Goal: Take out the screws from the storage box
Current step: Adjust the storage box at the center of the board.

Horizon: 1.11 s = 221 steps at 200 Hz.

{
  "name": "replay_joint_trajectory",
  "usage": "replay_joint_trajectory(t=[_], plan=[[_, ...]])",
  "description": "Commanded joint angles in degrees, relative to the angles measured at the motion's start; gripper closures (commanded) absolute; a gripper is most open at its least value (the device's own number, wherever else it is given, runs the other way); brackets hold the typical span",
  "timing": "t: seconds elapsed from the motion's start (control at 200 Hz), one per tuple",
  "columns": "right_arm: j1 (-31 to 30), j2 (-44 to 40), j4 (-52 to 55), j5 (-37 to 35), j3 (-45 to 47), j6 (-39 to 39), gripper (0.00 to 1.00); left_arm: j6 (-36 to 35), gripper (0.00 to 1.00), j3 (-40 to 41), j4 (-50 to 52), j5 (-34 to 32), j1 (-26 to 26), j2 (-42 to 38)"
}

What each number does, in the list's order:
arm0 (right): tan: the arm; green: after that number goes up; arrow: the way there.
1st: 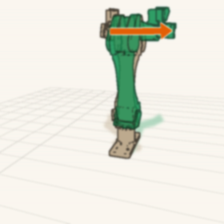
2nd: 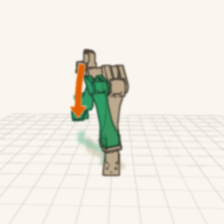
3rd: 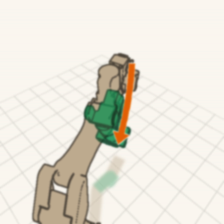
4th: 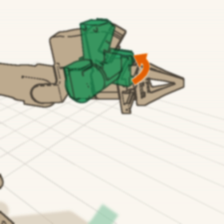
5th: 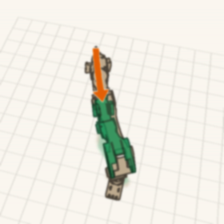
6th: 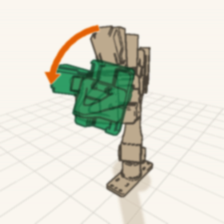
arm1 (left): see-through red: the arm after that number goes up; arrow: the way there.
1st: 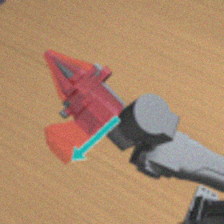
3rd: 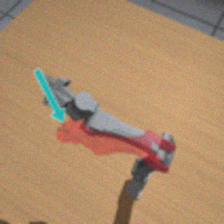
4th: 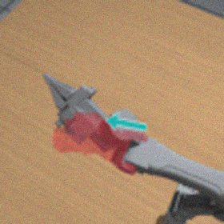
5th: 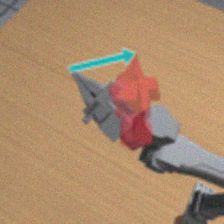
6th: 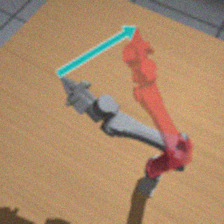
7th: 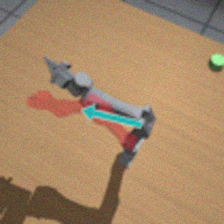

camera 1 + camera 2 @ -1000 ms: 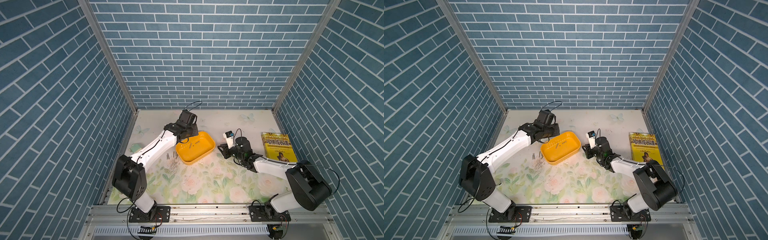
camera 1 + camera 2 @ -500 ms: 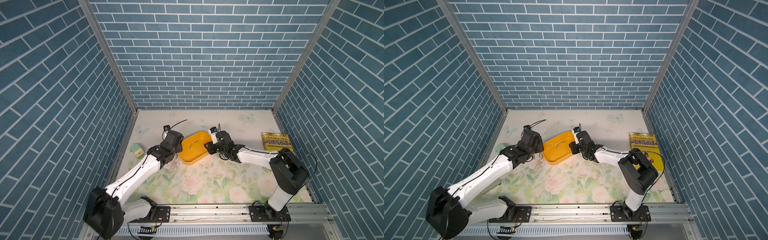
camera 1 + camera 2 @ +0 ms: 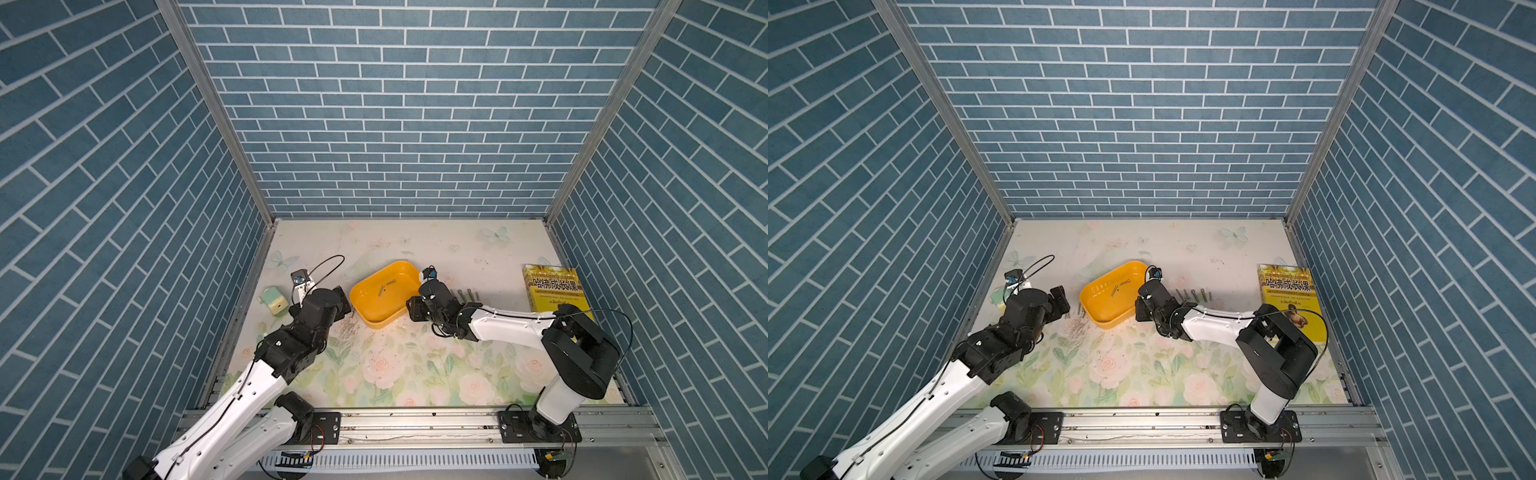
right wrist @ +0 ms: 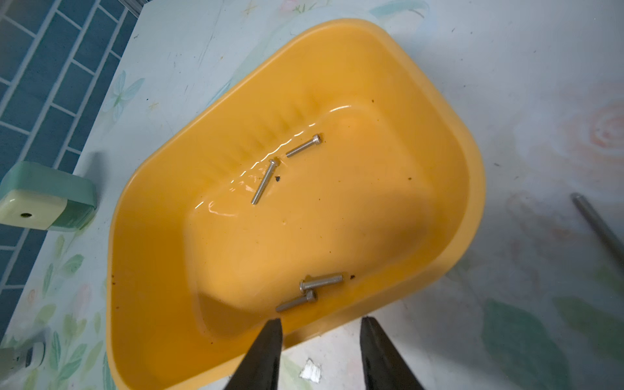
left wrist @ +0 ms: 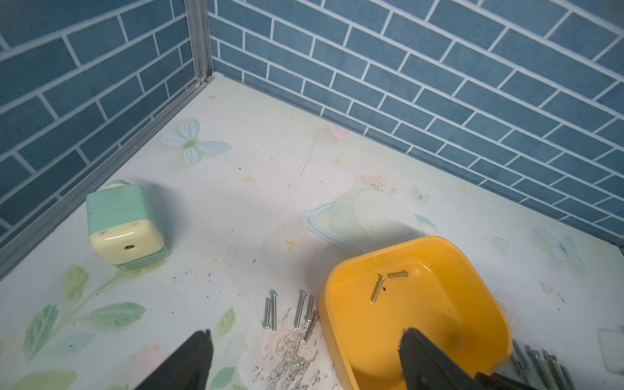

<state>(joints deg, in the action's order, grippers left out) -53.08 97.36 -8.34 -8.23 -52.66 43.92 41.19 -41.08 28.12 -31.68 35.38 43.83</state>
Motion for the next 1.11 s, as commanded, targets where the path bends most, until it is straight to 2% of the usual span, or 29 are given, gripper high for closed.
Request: replay_joint_trajectory(t=[0.0,0.17,0.33,0.485,0.67,0.79,0.955,1.1], plan=[[-0.83,2.66,-0.84,-1.8,-2.17,5.49,0.55,3.33,0.04,0.22,4.18,-6.54,4.16,-1.83],[-0.71,4.01,1.6,-3.6,-4.26,5.22,0.48,5.27,0.0,0.45,5.72,-10.56,8.4,-4.47],[-0.19,7.39,3.76,-2.98,-8.19,3.18,0.47,5.58,0.0,0.43,6.11,-11.55,8.85,-5.02],[0.55,8.81,6.11,-2.73,-10.5,1.42,0.72,6.06,0.0,0.35,6.47,-12.33,8.93,-4.65],[2.55,8.9,11.68,-3.04,-12.79,-1.99,0.74,6.17,0.0,0.37,6.31,-12.92,8.92,-4.0],[3.63,8.39,14.14,-2.67,-13.06,-4.34,0.81,6.03,0.0,0.38,6.08,-13.07,8.87,-3.09],[4.64,8.63,17.31,-1.19,-14.13,-7.88,0.98,5.26,0.0,0.32,5.03,-12.75,8.83,-1.5],[4.7,7.79,19.34,-0.94,-13.88,-9.98,1.0,1.89,0.0,0.91,1.12,-9.32,8.81,0.39]])
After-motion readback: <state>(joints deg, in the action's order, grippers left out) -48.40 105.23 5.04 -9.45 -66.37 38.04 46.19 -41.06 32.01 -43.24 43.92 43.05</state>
